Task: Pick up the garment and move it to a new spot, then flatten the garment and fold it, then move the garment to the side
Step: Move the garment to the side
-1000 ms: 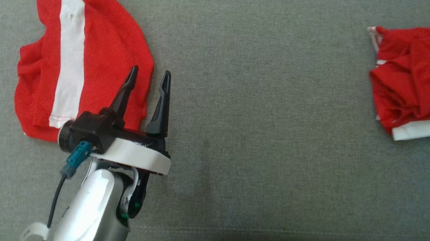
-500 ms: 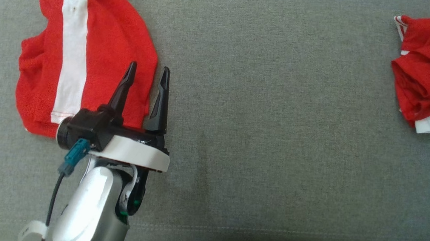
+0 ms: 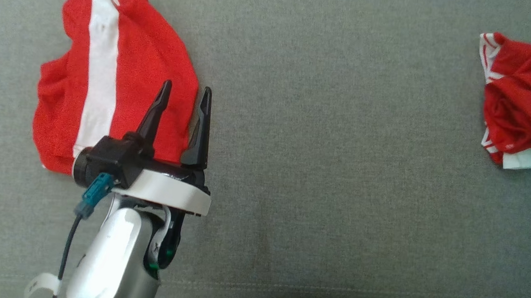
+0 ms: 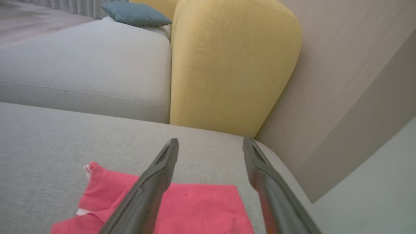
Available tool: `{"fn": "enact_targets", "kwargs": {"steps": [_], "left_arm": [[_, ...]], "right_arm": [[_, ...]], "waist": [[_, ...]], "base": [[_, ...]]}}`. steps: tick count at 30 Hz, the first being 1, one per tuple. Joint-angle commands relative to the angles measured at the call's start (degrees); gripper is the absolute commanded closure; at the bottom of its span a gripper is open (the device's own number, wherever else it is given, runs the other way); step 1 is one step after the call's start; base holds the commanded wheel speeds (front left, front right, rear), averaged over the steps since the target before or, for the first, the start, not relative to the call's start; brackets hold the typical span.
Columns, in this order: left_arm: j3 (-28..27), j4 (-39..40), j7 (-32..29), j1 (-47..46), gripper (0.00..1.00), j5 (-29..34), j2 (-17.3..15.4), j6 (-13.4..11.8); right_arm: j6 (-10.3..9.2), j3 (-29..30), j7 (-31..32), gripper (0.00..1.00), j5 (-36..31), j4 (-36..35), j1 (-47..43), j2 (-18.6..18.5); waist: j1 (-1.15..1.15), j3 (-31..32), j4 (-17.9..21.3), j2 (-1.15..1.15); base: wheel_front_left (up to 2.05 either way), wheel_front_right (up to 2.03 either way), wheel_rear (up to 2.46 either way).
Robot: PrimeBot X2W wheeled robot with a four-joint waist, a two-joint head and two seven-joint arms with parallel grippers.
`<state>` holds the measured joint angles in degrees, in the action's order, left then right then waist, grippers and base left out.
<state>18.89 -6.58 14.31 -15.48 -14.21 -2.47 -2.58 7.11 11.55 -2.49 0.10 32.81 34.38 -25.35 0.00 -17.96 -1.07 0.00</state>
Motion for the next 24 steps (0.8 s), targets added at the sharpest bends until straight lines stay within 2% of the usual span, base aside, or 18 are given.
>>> {"fn": "enact_targets", "kwargs": {"steps": [1,6,16,21,24], "left_arm": [[-1.6,1.7,0.7,-0.4,0.00,-0.3,-0.4,0.0],[-1.9,1.5,0.7,1.3,0.00,-1.1,-0.4,-0.6],[-5.1,2.2,0.7,7.0,0.00,-0.2,-0.4,-1.2],[-6.1,1.9,0.7,9.5,0.00,-1.5,-0.4,-1.0],[-6.7,1.9,0.7,10.6,0.00,-2.7,-0.4,-1.0]], "right_arm": [[0.37,-1.1,-0.6,0.00,0.3,-2.5,-1.0,-0.1],[0.37,-3.4,-1.6,0.00,0.9,-5.0,-2.2,4.6],[0.37,-9.1,-7.2,0.00,2.2,-11.4,-11.7,17.7],[0.37,-10.5,-9.6,0.00,2.3,-14.2,-17.7,21.3],[0.37,-11.0,-10.8,0.00,2.7,-16.3,-21.4,22.3]], "waist": [[0.00,1.9,-0.4,0.00],[0.00,6.7,-1.5,0.00],[0.00,15.2,-1.6,0.00],[0.00,17.7,-1.3,0.00],[0.00,18.5,-1.0,0.00]], "base": [[0.00,0.00,0.00],[0.00,0.00,0.00],[0.00,0.00,0.00],[0.00,0.00,0.00],[0.00,0.00,0.00]]}}
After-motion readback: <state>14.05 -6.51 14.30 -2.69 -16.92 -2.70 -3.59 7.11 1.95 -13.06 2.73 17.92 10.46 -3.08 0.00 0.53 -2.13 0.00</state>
